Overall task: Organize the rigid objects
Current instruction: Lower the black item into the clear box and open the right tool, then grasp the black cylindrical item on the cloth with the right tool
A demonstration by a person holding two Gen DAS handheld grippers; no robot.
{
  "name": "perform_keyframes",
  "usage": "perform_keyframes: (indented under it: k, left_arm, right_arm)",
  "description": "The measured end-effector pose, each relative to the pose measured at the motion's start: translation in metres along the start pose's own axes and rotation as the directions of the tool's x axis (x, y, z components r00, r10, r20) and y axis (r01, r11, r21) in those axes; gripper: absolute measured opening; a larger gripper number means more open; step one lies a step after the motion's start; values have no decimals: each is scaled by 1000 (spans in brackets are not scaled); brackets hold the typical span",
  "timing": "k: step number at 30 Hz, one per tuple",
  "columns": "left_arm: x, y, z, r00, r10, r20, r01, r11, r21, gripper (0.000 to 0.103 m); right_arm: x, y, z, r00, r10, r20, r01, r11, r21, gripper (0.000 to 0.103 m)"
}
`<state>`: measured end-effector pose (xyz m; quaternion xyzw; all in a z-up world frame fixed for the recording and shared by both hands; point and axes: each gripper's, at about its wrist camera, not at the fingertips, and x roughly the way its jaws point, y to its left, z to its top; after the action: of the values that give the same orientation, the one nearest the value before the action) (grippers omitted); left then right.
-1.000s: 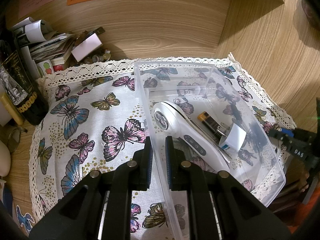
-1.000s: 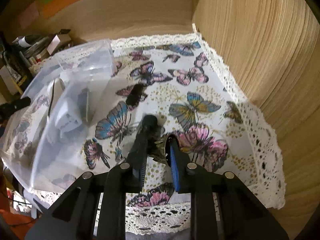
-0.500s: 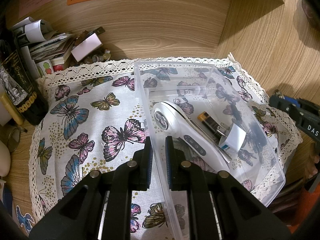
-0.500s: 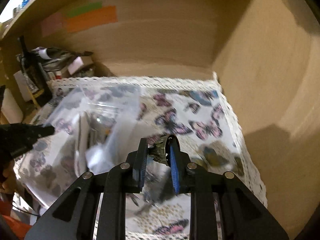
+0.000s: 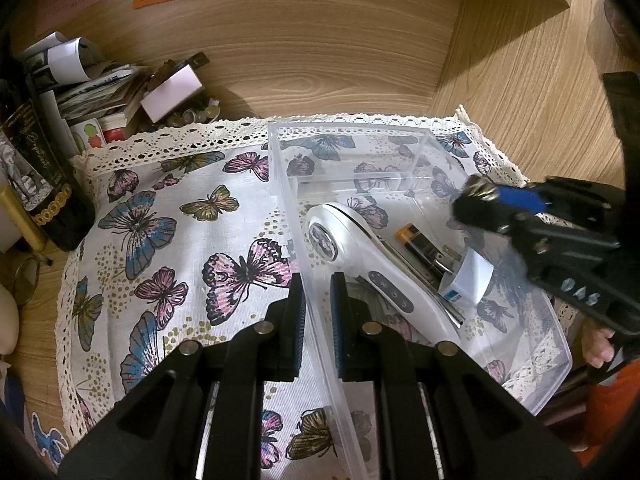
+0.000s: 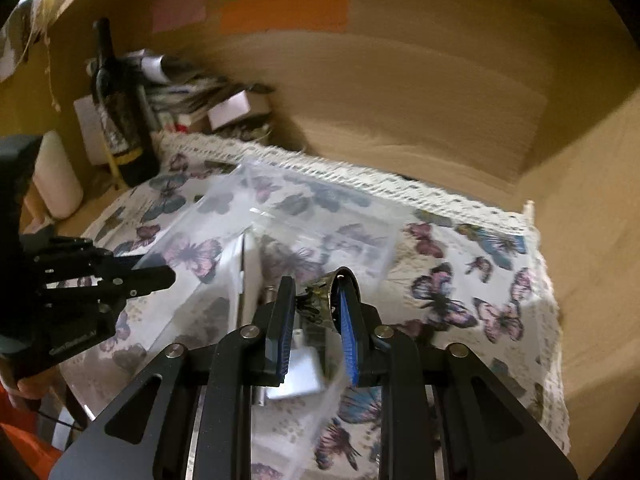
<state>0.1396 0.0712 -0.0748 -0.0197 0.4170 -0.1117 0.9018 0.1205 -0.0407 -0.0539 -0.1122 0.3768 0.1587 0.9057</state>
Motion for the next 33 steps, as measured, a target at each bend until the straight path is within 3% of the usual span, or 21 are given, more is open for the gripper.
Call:
perform_keyframes:
  k: [9,16,25,33]
  left_arm:
    - [0,0,0,1000,0,-1,0,1000,0,10]
    - [0,0,0,1000,1,0,-1,1000,0,10]
    - [0,0,0,1000,0,-1,0,1000,-1,11]
    - [1,-1,1,1000,3,-1,-3,1000,2,10]
  right_arm:
    - [22,14,3,997,44,-69,-47,998,-50,19]
    - [12,8,2,998,36,-47,-37,999,-28,22]
    - [-27,-25,-9,998,-66,16,65,996,59,27]
    - [-52,-70,-41,984,-177,-29,179,967,182,29]
